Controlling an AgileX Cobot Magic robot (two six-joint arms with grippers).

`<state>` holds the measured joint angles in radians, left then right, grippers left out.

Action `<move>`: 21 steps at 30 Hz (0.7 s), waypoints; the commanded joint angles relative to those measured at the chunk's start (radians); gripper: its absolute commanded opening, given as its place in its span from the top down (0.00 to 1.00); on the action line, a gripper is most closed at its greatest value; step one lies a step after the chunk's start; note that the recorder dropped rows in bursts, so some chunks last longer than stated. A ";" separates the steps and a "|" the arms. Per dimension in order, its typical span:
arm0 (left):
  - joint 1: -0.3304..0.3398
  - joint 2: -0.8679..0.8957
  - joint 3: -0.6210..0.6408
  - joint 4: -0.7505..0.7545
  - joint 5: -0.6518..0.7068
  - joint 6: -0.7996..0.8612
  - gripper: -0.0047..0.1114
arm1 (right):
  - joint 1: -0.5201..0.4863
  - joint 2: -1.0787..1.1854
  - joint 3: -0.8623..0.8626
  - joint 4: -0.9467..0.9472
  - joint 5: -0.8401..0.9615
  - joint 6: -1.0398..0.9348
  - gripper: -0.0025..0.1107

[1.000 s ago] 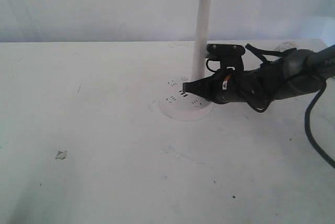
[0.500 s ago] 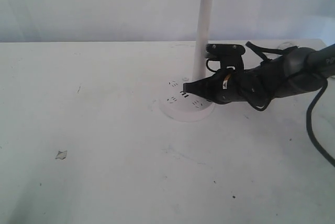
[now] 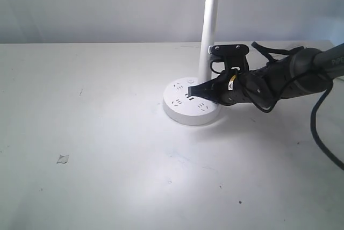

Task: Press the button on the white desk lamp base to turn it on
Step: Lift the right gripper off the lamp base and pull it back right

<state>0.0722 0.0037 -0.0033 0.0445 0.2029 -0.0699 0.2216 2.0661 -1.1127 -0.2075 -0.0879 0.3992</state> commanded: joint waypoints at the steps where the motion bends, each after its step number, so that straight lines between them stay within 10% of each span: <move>1: -0.005 -0.004 0.003 -0.007 -0.001 -0.001 0.96 | -0.006 0.071 0.032 -0.012 0.189 -0.037 0.98; 13: -0.005 -0.004 0.003 -0.007 -0.001 -0.001 0.96 | -0.006 -0.157 0.162 -0.010 -0.145 -0.082 0.98; 21: -0.005 -0.004 0.003 -0.007 -0.001 -0.001 0.96 | -0.006 -0.440 0.601 0.079 -0.776 -0.086 0.98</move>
<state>0.0722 0.0037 -0.0033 0.0445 0.2029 -0.0699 0.2216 1.7026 -0.6320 -0.1519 -0.6781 0.3275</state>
